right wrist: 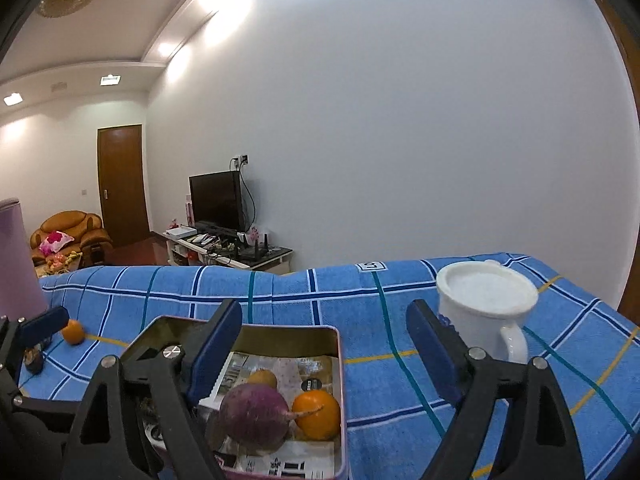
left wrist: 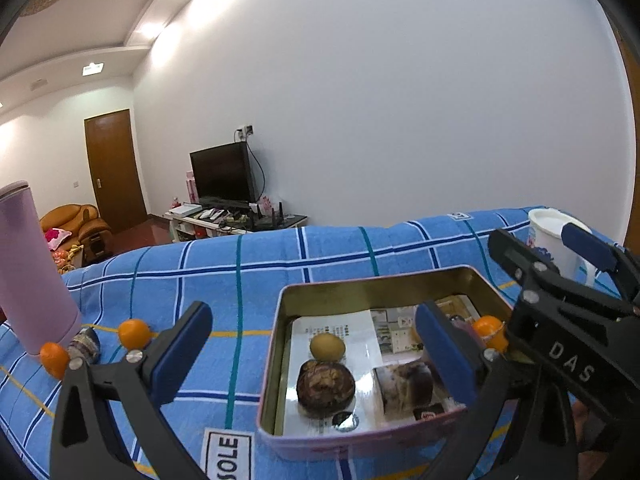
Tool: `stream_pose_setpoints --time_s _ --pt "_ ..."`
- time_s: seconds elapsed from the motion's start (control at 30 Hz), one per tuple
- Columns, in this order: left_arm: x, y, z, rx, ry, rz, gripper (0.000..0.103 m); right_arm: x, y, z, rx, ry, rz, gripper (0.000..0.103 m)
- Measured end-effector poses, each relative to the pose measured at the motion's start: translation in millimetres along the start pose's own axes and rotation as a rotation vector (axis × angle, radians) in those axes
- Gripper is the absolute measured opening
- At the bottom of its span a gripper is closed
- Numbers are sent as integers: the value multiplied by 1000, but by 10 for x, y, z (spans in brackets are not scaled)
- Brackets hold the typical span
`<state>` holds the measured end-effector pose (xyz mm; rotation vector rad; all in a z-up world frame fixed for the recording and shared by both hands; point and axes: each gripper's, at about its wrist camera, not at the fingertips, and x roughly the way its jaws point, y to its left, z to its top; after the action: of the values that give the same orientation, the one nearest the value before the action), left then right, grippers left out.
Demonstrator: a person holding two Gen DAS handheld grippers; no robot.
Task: Organize fruits
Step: 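Open both grippers to release the orange and fruit into the tin, then move both grippers back toward the remaining fruits by the kettle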
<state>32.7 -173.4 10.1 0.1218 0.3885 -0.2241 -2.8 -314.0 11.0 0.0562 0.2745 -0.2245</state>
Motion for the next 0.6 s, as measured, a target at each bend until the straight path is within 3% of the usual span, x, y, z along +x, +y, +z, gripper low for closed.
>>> stream_pose_setpoints --time_s 0.6 --pt "-429 303 -197 22 -33 30 103 -488 67 -134 -1 6 -85 85"
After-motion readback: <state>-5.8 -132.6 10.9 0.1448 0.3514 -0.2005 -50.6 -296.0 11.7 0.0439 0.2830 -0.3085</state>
